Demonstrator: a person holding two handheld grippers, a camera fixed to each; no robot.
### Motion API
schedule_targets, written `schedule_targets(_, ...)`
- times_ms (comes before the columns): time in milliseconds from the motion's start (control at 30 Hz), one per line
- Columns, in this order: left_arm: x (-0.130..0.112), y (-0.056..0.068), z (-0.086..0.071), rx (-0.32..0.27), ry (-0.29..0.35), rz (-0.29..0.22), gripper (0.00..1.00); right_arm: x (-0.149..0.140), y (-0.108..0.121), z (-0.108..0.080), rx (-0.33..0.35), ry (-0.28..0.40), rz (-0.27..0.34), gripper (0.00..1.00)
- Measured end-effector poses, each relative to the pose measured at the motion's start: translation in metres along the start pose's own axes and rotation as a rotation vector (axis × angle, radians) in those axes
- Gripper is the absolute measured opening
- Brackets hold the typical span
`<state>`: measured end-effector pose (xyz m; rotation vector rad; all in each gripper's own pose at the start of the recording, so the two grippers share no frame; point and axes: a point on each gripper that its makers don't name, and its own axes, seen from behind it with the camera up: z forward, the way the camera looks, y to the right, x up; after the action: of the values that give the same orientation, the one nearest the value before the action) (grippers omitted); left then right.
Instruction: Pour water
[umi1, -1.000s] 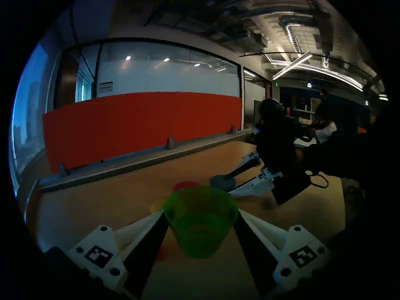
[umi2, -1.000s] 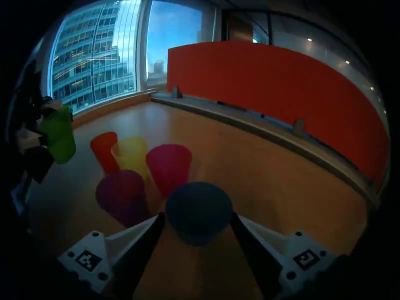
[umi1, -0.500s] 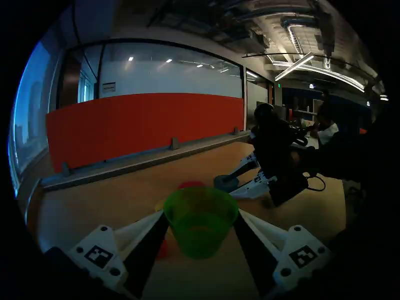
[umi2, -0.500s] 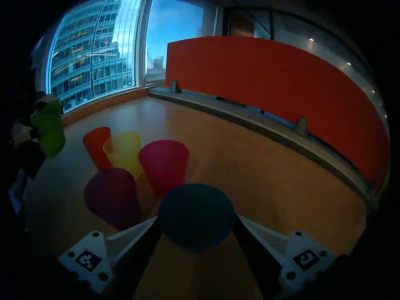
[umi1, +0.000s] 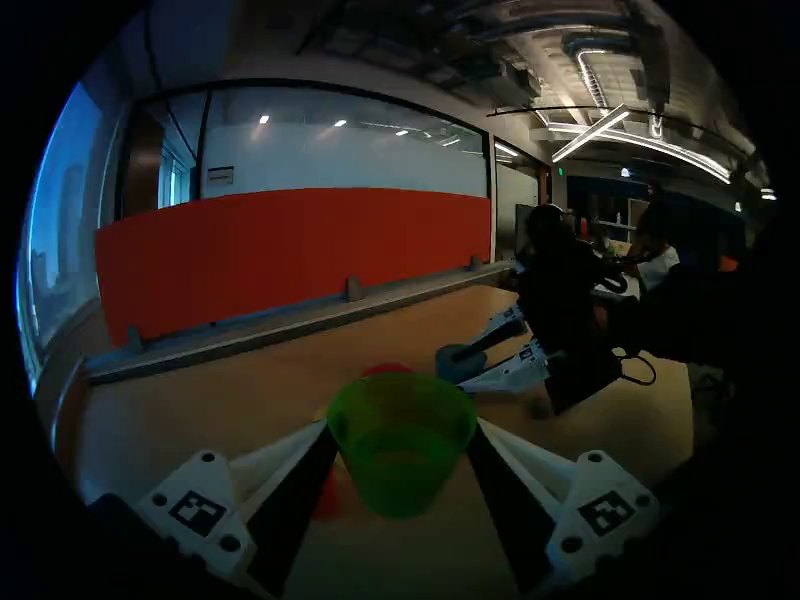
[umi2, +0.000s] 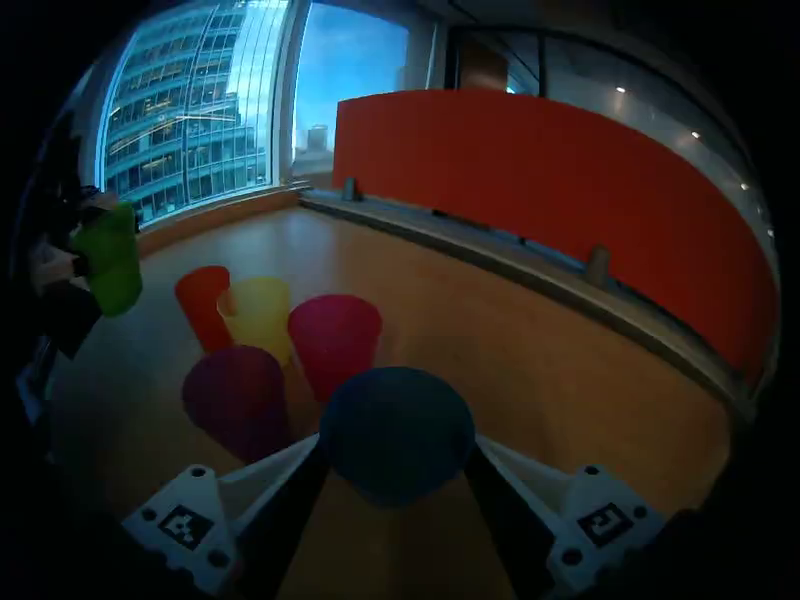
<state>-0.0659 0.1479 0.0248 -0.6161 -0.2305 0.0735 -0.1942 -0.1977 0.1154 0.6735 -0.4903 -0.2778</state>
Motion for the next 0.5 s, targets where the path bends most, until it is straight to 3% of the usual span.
schedule_targets(500,0.010,-0.003,0.006,0.021,0.030,-0.017,0.86,0.037,-0.006,-0.047,-0.014,0.123,0.002,0.90)
